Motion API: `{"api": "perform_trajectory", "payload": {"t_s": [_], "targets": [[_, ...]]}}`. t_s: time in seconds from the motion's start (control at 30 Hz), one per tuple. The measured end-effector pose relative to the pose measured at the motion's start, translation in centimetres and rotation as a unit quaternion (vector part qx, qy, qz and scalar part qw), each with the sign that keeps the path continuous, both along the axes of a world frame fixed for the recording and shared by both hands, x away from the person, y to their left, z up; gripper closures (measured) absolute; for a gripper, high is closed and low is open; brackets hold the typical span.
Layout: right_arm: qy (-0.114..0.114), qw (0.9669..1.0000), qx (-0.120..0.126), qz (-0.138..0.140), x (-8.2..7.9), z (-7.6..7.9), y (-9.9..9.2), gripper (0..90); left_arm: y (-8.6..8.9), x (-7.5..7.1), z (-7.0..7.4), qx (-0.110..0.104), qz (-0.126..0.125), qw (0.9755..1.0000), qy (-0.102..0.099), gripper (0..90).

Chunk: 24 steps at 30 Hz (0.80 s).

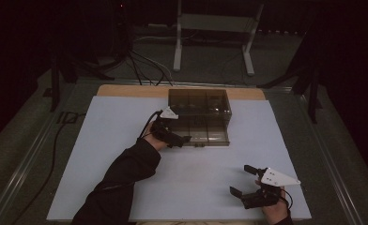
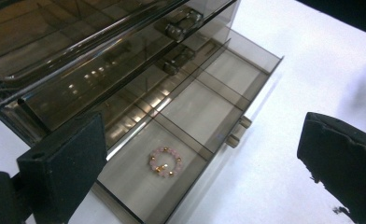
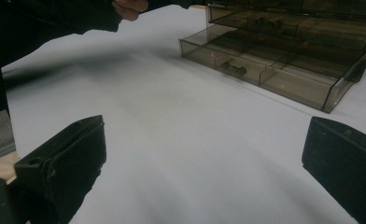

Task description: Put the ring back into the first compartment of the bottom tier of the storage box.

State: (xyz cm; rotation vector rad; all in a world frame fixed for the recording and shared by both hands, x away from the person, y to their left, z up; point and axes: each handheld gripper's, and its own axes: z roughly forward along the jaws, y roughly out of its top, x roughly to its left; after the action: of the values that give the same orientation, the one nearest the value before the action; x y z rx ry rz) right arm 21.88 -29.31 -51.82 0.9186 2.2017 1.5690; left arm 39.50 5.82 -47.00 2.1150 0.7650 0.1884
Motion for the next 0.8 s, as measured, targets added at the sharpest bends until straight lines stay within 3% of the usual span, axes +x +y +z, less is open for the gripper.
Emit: {"api": "perform_trajectory", "payload": {"t_s": [0.1,0.37,0.5,0.8], "targets": [[0.000,1.0000,0.001,-0.001,0.0,0.0,-0.1,0.0,0.4,-0.4,0.4,-0.003,-0.012,0.9999,-0.012,1.9],[0.003,1.0000,0.004,0.000,0.1,-0.1,-0.1,0.0,1.6,-0.7,0.9,-0.004,-0.028,0.9995,-0.016,1.9],[0.002,1.0000,0.005,0.001,0.1,0.0,-0.2,0.0,2.1,-1.0,1.1,-0.017,-0.026,0.9995,-0.011,1.9],[-0.001,1.0000,0.003,0.006,0.2,0.1,0.0,0.0,2.9,-1.2,1.6,-0.023,-0.020,0.9995,-0.010,0.6]]}}
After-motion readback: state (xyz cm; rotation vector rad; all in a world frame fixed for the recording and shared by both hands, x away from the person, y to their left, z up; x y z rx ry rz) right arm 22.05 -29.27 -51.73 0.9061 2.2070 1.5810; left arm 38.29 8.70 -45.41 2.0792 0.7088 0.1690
